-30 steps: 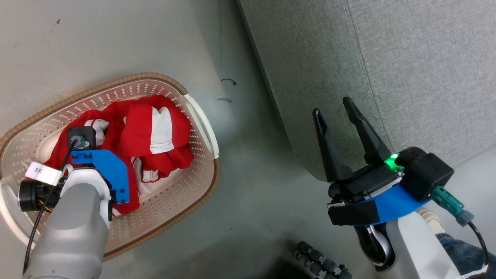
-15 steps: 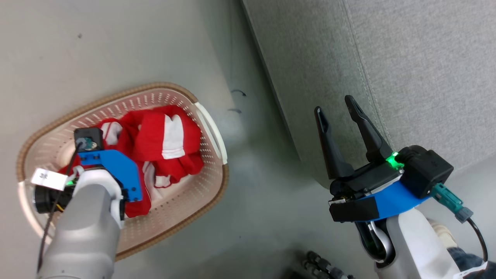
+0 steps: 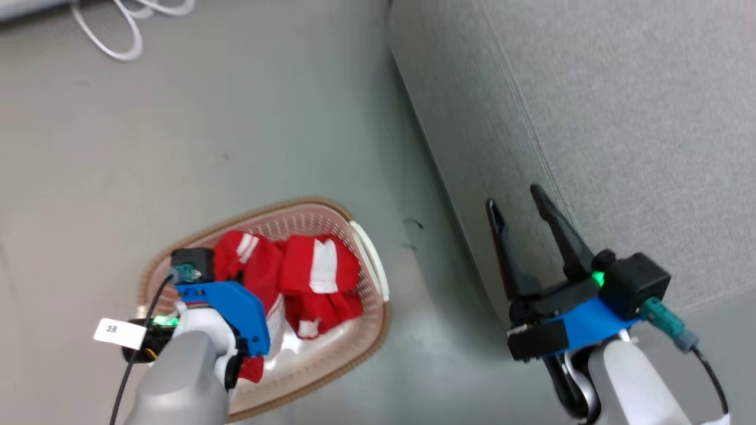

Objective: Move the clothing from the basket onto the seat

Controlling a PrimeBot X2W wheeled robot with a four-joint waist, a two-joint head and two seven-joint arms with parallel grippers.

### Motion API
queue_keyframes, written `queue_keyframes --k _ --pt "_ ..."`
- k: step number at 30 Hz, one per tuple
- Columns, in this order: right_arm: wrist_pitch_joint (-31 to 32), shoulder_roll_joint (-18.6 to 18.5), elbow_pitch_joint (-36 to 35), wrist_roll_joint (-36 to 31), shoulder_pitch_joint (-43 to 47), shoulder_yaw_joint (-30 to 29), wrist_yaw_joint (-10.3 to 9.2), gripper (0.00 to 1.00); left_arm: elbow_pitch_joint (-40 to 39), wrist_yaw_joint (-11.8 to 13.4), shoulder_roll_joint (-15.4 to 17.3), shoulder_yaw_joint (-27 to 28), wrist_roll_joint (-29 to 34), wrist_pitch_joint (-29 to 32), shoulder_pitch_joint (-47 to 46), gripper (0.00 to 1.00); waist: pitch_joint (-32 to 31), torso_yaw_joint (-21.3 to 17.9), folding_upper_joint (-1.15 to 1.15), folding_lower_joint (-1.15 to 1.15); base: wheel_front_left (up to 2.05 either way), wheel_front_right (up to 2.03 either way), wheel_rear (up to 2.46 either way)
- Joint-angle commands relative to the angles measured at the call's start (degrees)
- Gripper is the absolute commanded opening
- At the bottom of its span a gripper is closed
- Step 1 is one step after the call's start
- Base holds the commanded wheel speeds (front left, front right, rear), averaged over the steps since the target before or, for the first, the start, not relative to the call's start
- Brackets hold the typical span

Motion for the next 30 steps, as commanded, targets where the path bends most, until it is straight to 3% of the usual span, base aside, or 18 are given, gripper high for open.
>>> queue_keyframes --k 1,6,16,30 --pt "-0.2 -0.2 0.6 -0.7 1.3 -0.3 0.03 1.00 -0.2 -0.6 -0.3 -0.6 -0.1 -0.7 0.8 0.00 -6.7 4.8 0.00 0.01 0.00 0.00 0.00" --pt "-0.2 -0.2 2.7 -2.2 3.9 -0.7 0.03 1.00 -2.7 -2.4 -0.9 -3.7 -3.1 -1.2 2.6 0.00 -13.4 7.8 0.00 0.01 0.00 0.00 0.00" --pt "0.0 -0.2 4.8 -3.5 8.7 -1.5 0.03 1.00 -18.4 -2.9 -0.8 -16.9 -14.8 -2.3 4.2 0.00 -21.5 12.1 0.00 0.01 0.00 0.00 0.00" --pt "1.8 -0.2 3.5 -4.4 10.2 -2.7 0.03 1.00 -30.2 0.5 -0.8 -27.8 -19.9 -6.2 -4.0 0.00 -24.5 13.5 0.00 0.01 0.00 0.00 0.00"
